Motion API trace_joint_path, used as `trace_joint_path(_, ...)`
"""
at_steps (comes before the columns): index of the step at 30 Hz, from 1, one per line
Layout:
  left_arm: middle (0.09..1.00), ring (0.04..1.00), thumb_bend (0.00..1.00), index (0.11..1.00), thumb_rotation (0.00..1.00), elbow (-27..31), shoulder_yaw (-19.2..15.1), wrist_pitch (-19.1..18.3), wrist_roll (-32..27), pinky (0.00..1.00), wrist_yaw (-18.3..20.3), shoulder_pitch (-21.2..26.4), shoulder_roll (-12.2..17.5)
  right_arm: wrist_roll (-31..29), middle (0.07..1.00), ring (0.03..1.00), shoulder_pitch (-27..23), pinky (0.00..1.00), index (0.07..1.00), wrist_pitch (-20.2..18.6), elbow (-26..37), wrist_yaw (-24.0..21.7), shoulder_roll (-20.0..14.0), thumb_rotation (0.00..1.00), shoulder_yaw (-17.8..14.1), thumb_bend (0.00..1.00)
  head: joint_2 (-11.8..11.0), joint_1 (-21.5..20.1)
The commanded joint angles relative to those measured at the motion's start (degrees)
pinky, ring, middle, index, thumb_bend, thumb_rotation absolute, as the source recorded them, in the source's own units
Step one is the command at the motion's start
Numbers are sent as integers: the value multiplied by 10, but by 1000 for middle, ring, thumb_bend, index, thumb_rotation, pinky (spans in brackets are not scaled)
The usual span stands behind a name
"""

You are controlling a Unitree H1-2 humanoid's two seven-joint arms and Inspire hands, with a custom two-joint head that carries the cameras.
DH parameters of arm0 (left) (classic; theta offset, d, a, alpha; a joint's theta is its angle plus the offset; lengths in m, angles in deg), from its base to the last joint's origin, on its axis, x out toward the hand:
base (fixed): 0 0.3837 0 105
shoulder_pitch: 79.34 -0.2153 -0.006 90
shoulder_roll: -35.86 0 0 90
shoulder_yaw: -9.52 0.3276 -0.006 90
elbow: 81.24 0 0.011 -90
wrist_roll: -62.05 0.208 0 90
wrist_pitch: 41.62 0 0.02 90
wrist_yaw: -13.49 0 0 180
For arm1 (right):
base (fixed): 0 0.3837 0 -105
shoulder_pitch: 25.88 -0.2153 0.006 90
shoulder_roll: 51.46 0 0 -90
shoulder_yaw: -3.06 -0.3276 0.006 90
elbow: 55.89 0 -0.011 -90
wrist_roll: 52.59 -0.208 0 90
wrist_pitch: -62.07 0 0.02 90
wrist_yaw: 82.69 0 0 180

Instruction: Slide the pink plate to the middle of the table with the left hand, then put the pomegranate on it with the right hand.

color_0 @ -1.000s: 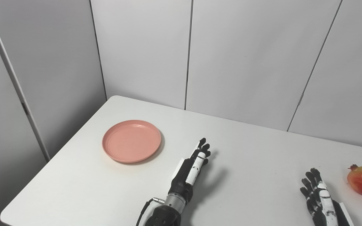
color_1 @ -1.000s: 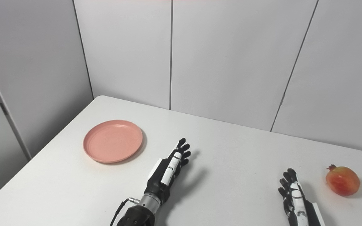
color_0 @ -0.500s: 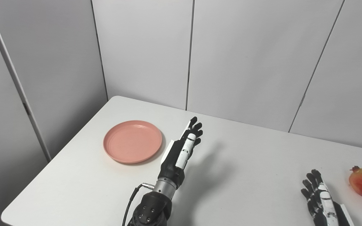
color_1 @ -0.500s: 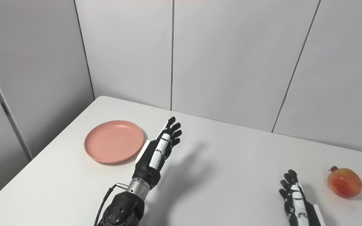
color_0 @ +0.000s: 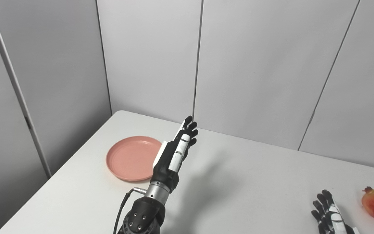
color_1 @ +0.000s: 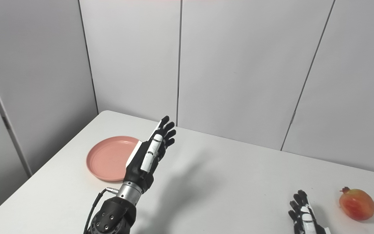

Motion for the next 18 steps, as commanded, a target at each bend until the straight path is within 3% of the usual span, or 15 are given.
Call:
trace_joint_path(1, 980, 964, 440, 976, 1000, 16, -11, 12, -6, 966, 0, 33, 19, 1, 1000, 1000, 5, 1000, 1000, 2, -2, 0, 7, 1000, 3, 23, -2, 1)
trace_joint_path(8, 969, 953, 459, 960, 1000, -6, -47, 29, -7, 949, -5, 45, 52, 6, 1000, 1000, 5, 1000, 1000, -2, 0, 3, 7, 1000, 4, 25, -1, 2)
trace_joint_path(13, 976, 966, 466, 971, 1000, -5, -75, 17, -16, 947, -13, 46, 70, 9, 1000, 1000, 8, 1000, 1000, -1, 4, 3, 6, 1000, 4, 37, 2, 5)
trace_joint_path(18, 998, 988, 486, 996, 1000, -7, -94, 25, -22, 991, -15, 42, 90, 7, 1000, 1000, 8, 1000, 1000, 1, 3, 1, 6, 1000, 3, 38, 2, 6)
